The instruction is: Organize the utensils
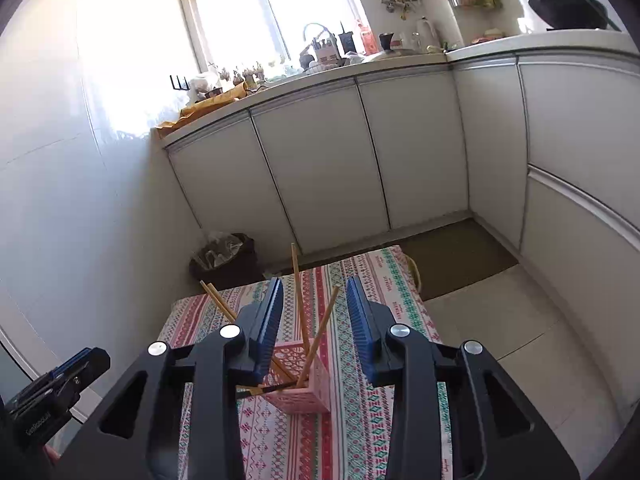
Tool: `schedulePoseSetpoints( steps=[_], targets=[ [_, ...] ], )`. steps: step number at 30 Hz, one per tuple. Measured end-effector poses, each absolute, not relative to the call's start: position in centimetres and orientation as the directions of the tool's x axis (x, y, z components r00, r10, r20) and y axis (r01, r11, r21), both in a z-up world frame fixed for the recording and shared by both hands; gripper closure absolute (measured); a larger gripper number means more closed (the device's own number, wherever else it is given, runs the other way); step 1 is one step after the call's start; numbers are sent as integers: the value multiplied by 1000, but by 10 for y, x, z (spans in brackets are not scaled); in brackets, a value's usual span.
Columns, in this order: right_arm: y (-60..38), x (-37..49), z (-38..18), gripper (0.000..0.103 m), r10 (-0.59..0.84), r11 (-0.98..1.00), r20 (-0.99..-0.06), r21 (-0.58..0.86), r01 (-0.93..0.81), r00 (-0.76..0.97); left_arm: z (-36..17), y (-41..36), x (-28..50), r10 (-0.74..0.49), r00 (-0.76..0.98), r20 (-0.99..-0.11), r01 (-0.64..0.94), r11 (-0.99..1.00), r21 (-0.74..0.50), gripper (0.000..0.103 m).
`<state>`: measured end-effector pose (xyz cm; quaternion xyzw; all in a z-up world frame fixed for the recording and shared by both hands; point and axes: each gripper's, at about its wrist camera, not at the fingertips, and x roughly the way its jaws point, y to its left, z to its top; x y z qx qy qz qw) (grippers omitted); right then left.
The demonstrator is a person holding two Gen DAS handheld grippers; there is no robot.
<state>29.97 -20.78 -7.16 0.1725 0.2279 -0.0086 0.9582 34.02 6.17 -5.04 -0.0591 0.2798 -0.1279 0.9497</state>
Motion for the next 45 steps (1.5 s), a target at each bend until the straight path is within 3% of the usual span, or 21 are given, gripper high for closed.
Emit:
schedulePoseSetpoints(
  steps=[3,8,13,23,29,32,36,40,45],
  targets=[
    [-210,278,-69,54,37,944,-435,311,112,900,-47,56,331,-279,809,-518,220,960,-173,62],
    [-212,249,-66,50,13,946,-443,296,133,896,-44,51,312,-265,818,-511,219,964,-149,39],
    [-212,215,-65,32,-30,944,-432,285,168,901,-45,48,294,-257,817,-516,220,966,-133,32],
    [-210,166,-75,10,-111,937,-452,250,245,885,-51,39,258,-243,820,-518,228,969,-95,7],
    [-230,142,-93,7,-116,915,-502,281,289,857,-66,33,252,-240,785,-571,250,966,-63,7],
    [-245,126,-119,7,-77,894,-576,322,312,814,-87,19,261,-230,719,-656,296,955,-10,7],
    [-264,118,-161,7,38,849,-707,396,351,706,-140,-3,283,-199,548,-813,381,924,31,7],
    [-272,119,-182,7,61,843,-759,387,374,649,-197,-22,305,-104,363,-926,393,918,51,7],
    [-285,128,-215,7,159,794,-822,436,425,546,-248,-35,321,0,222,-975,393,915,90,7]
  ],
)
